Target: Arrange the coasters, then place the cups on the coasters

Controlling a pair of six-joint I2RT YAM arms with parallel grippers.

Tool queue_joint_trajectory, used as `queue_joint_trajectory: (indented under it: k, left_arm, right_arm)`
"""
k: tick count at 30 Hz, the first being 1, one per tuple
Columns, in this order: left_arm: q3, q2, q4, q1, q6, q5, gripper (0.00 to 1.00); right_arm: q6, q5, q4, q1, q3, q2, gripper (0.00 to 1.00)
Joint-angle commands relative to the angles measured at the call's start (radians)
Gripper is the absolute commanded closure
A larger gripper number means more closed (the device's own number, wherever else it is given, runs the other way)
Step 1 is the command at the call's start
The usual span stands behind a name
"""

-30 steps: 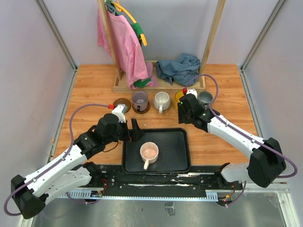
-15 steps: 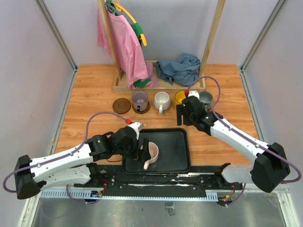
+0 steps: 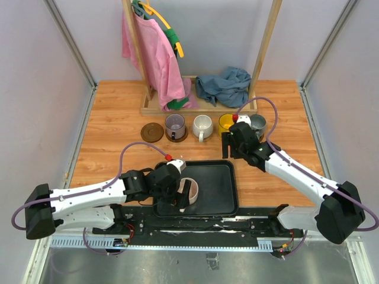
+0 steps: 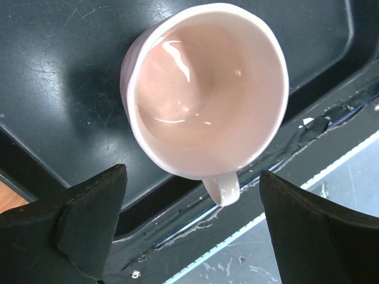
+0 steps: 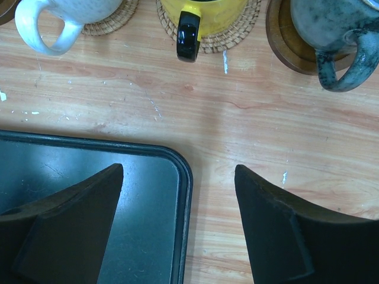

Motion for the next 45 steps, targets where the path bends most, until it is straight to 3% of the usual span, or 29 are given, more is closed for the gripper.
queue_joint_trajectory:
  k: [1, 13, 30, 34, 39, 45]
  left_arm:
    - [-0.029, 0.025, 0.051, -0.009, 0.020, -0.060, 0.05]
    - [-0.076, 0.022, 0.033, -0.008, -0.026, -0.174, 0.28]
    - [-0.073, 0.060, 0.093, -0.008, -0.002, -0.206, 0.39]
    - [-0.087, 0.062, 0.114, -0.009, 0.006, -0.184, 0.54]
    - [-0.099, 0.057, 0.131, -0.008, 0.009, -0.181, 0.65]
    - [-0.091, 0.044, 0.132, -0.008, 0.015, -0.221, 0.96]
  right_arm:
    - [0.008, 0.024, 0.003, 0.013, -0.015, -0.021, 0.22]
    - [0.014, 0.014, 0.016, 0.013, -0.014, -0.009, 0.22]
    - [0.004, -0.030, 0.042, 0.013, -0.011, 0.008, 0.21]
    - [0.002, -0.031, 0.047, 0.013, -0.013, 0.006, 0.21]
    - [0.001, -0.036, 0.050, 0.012, -0.015, 0.011, 0.21]
    - [-0.004, -0.038, 0.054, 0.013, -0.017, 0.013, 0.21]
